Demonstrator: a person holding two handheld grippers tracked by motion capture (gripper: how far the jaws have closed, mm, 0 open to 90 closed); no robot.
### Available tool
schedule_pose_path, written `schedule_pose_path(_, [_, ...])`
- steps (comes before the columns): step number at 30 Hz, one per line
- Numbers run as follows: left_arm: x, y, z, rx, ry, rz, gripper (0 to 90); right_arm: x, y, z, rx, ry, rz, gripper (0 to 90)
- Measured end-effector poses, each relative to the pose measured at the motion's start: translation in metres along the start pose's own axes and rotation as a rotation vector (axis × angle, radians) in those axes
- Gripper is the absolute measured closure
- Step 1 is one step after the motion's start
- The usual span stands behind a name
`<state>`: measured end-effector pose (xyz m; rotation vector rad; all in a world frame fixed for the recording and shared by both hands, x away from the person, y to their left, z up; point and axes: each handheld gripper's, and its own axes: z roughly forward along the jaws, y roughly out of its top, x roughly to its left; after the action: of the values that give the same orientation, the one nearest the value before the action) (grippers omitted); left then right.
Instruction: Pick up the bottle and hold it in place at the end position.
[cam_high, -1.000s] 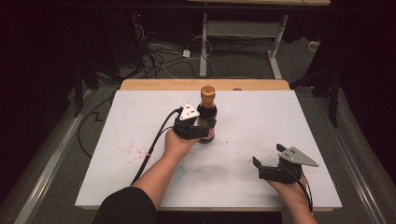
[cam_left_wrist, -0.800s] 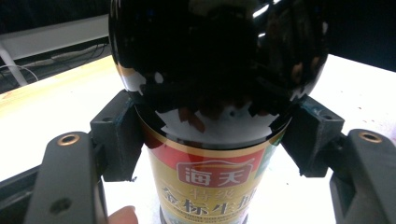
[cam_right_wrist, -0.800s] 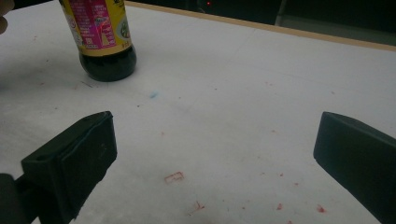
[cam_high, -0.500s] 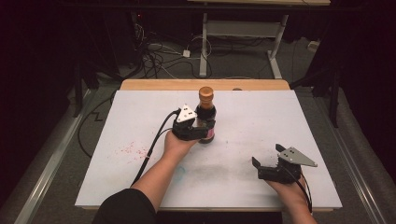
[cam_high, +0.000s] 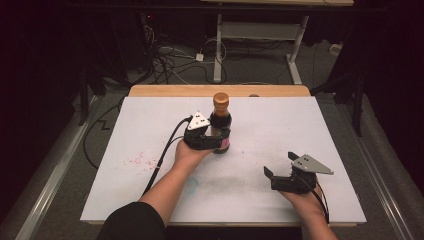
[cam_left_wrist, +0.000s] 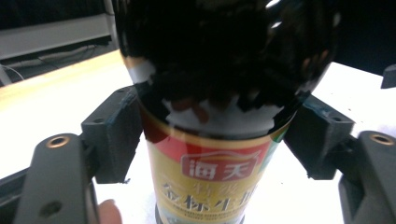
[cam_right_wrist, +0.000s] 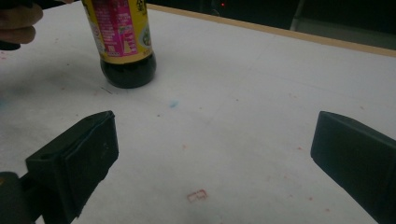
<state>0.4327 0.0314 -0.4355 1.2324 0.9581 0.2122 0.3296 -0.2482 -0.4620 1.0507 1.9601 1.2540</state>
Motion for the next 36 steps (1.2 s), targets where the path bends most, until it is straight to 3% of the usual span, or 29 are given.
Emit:
schedule_pose_path(5, [0.004, 0.001, -0.001, 0.01, -0.012, 0.004, 19.7, 0.004, 0.012, 0.008, -0.011, 0.015, -0.007, 4.9])
schedule_pose_path(14, [0.008, -0.002, 0.001, 0.025, -0.025, -0.006, 18.8, 0.003, 0.031, 0.019, -0.036, 0.029, -0.028, 15.8])
schedule_pose_path(22, [0.009, -0.006, 0.003, 0.042, -0.035, -0.004, 18.8, 0.005, 0.042, 0.029, -0.038, 0.044, -0.022, 19.7])
schedule_pose_path(25, [0.008, -0.007, 0.003, 0.04, -0.036, -0.008, 18.9, 0.006, 0.047, 0.034, -0.04, 0.057, -0.026, 24.7])
schedule_pose_path(28, [0.008, -0.007, 0.004, 0.043, -0.036, -0.013, 21.1, 0.01, 0.054, 0.039, -0.052, 0.068, -0.02, 37.0])
schedule_pose_path(29, [0.007, -0.007, 0.003, 0.042, -0.035, -0.014, 21.1, 0.01, 0.054, 0.039, -0.052, 0.068, -0.02, 37.0])
schedule_pose_path(30, [0.007, -0.007, 0.003, 0.042, -0.037, -0.015, 23.2, 0.012, 0.058, 0.041, -0.061, 0.075, -0.021, 45.3])
schedule_pose_path(36, [0.007, -0.004, 0.002, 0.038, -0.032, -0.017, 26.2, 0.016, 0.068, 0.048, -0.067, 0.091, -0.028, 61.1])
